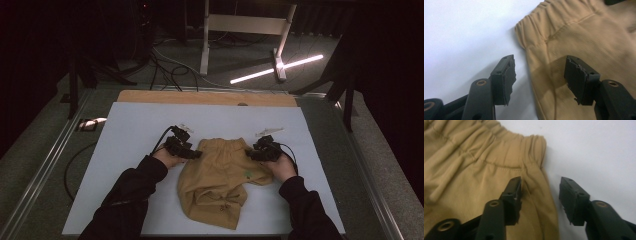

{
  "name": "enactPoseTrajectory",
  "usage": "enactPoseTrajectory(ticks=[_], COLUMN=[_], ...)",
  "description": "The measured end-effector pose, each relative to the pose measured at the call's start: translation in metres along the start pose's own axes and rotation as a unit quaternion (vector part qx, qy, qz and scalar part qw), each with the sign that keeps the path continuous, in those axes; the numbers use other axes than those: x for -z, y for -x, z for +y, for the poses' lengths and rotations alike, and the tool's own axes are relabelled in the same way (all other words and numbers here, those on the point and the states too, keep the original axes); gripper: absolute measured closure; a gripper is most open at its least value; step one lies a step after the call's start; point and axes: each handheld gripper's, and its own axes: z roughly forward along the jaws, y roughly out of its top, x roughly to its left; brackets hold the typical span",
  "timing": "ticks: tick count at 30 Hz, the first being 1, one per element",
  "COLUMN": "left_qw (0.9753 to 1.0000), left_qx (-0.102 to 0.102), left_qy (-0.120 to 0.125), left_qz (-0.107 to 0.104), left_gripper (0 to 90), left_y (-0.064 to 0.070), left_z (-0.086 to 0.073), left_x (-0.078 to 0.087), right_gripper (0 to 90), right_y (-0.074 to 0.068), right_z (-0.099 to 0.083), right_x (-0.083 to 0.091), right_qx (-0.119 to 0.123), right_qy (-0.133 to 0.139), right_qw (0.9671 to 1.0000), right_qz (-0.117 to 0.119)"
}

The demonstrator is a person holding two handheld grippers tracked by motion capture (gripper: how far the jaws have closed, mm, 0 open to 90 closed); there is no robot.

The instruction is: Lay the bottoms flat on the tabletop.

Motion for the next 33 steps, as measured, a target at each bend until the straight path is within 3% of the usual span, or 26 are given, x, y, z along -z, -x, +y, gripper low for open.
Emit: enactPoseTrajectory(ticks=[4,11,13,21,27,30,33], left_qw=[0.9999,0.9999,0.9999,0.9998,0.9999,0.9997,0.9999], left_qx=[0.012,0.009,-0.002,-0.017,-0.014,-0.014,-0.006], left_qy=[-0.003,-0.001,-0.001,-0.007,-0.003,0.003,0.005], left_qz=[-0.009,-0.011,-0.01,0.002,0.006,0.017,0.011], left_gripper=[42.9,48.4,53.7,64.8,69.1,77.2,84.9], left_y=[-0.003,0.001,0.006,0.012,0.009,0.01,0.009], left_z=[0.001,0.003,0.003,0.005,0.004,0.003,0.003], left_x=[-0.008,-0.015,-0.017,-0.02,-0.019,-0.019,-0.019], right_gripper=[60.1,82.3,86.6,87.6,87.6,87.5,87.5], right_y=[-0.002,-0.008,-0.01,-0.006,-0.004,-0.004,-0.004], right_z=[0.001,0.006,0.005,0.002,0.0,0.0,0.0], right_x=[0.0,0.002,0.003,0.011,0.01,0.01,0.01], right_qx=[0.01,0.043,0.046,0.045,0.042,0.039,0.041], right_qy=[-0.006,-0.03,-0.028,-0.001,-0.001,0.001,0.0], right_qw=[0.9999,0.9986,0.9986,0.9984,0.9988,0.9989,0.9989], right_qz=[-0.002,0.006,0.004,-0.035,-0.026,-0.024,-0.024])
